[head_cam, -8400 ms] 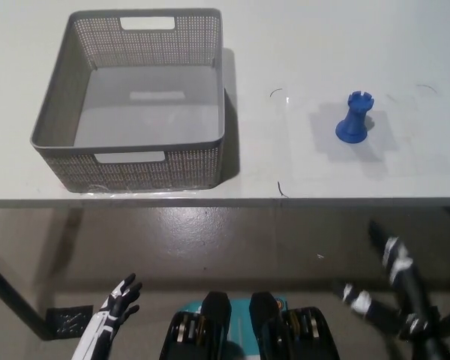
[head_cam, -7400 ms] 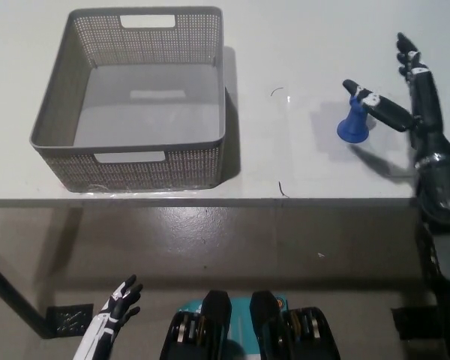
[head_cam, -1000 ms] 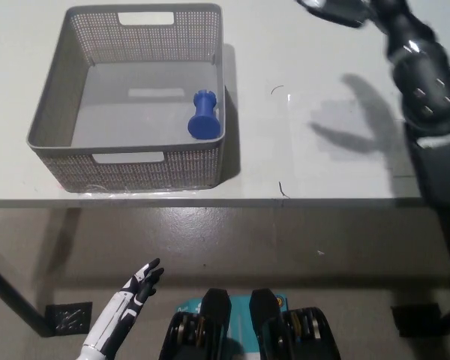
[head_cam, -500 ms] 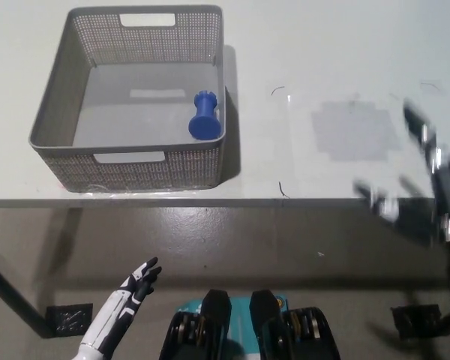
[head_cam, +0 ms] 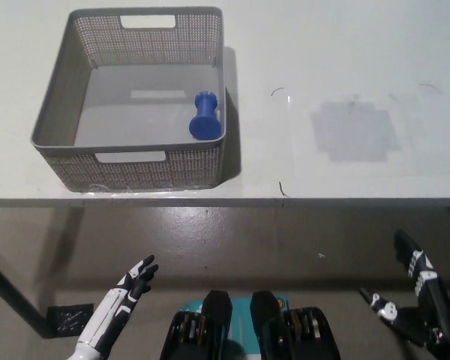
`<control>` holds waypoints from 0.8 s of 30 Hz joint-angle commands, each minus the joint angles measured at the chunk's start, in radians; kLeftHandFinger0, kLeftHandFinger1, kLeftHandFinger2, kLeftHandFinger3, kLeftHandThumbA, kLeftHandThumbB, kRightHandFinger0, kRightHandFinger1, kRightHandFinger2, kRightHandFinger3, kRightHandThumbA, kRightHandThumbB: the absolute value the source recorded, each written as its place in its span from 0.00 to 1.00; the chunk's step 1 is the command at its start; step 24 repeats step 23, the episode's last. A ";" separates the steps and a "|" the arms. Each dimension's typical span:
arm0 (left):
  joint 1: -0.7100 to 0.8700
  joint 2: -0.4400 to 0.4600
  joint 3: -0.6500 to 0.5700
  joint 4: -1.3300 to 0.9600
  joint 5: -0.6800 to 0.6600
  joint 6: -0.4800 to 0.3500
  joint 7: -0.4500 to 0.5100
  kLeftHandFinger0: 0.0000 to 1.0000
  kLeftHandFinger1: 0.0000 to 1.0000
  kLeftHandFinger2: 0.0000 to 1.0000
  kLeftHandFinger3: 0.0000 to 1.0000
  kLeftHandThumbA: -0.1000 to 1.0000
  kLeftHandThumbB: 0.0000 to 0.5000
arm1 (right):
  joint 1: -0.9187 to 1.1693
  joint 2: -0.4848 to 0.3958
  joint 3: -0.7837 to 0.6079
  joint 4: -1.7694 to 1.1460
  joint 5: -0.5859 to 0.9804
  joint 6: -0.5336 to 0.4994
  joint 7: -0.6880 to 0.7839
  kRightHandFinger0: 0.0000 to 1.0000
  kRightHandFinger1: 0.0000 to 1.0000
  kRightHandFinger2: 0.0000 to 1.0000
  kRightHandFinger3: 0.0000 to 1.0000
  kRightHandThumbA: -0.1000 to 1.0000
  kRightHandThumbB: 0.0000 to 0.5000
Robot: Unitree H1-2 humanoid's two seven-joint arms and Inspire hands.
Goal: Use the right hand to pick up a chess pieces and put it into a container on the left hand side
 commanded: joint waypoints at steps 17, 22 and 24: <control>-0.013 0.011 0.014 -0.028 -0.026 -0.005 -0.009 1.00 1.00 1.00 1.00 1.00 0.56 | -0.019 0.005 -0.002 0.078 0.063 -0.088 0.042 1.00 1.00 1.00 1.00 0.85 0.60; -0.025 0.009 0.014 -0.013 -0.025 -0.012 -0.007 1.00 1.00 1.00 1.00 1.00 0.57 | -0.030 0.004 -0.005 0.088 0.062 -0.094 0.041 1.00 1.00 1.00 1.00 0.84 0.59; -0.026 0.010 0.013 -0.014 -0.024 -0.009 -0.007 1.00 1.00 1.00 1.00 1.00 0.58 | -0.030 0.004 -0.005 0.088 0.064 -0.093 0.042 1.00 1.00 1.00 1.00 0.84 0.59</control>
